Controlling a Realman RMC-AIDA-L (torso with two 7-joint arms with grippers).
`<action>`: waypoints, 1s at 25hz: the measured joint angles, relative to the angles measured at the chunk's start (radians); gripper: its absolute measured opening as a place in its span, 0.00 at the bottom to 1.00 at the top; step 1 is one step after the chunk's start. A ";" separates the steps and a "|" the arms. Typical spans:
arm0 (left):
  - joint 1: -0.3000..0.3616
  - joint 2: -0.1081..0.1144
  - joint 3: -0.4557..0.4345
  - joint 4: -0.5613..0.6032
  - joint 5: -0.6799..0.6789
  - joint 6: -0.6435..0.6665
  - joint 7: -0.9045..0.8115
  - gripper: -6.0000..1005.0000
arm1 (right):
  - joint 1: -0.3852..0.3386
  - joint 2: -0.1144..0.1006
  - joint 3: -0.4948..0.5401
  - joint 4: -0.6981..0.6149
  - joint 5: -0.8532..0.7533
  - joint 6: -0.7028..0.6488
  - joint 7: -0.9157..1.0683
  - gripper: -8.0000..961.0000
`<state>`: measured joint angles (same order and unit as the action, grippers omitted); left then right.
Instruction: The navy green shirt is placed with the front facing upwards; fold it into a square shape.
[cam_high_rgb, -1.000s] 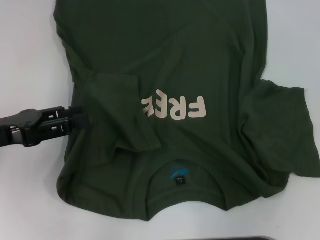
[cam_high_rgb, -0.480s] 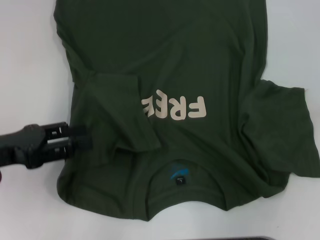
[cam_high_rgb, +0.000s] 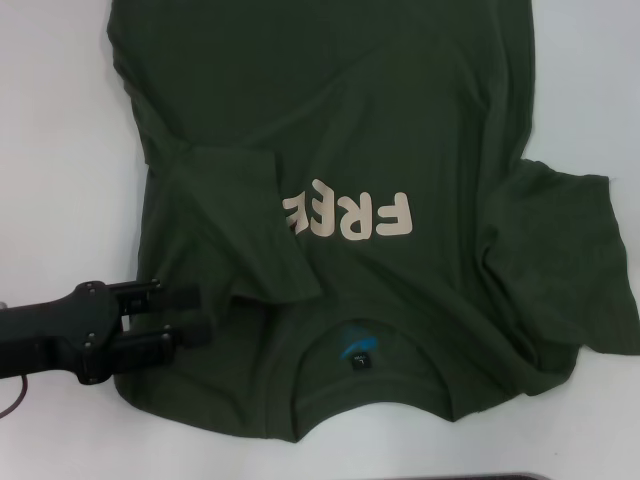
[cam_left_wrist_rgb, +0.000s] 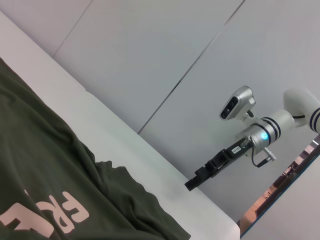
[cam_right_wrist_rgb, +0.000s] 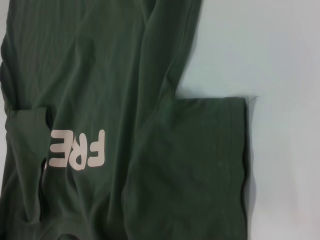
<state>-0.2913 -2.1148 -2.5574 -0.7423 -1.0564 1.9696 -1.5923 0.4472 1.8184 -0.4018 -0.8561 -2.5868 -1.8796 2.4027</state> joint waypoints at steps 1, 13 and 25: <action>0.000 0.000 0.000 0.000 0.000 0.000 0.002 0.61 | 0.000 0.002 -0.002 0.000 0.000 0.003 0.000 0.91; -0.008 0.000 -0.002 0.000 -0.003 -0.010 0.001 0.61 | 0.010 0.056 -0.016 0.012 0.000 0.085 -0.005 0.91; -0.018 0.000 -0.006 0.000 -0.005 -0.015 0.005 0.61 | 0.025 0.073 -0.025 0.049 0.000 0.138 -0.008 0.91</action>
<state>-0.3089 -2.1151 -2.5637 -0.7425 -1.0619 1.9544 -1.5877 0.4725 1.8910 -0.4265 -0.8076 -2.5868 -1.7418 2.3944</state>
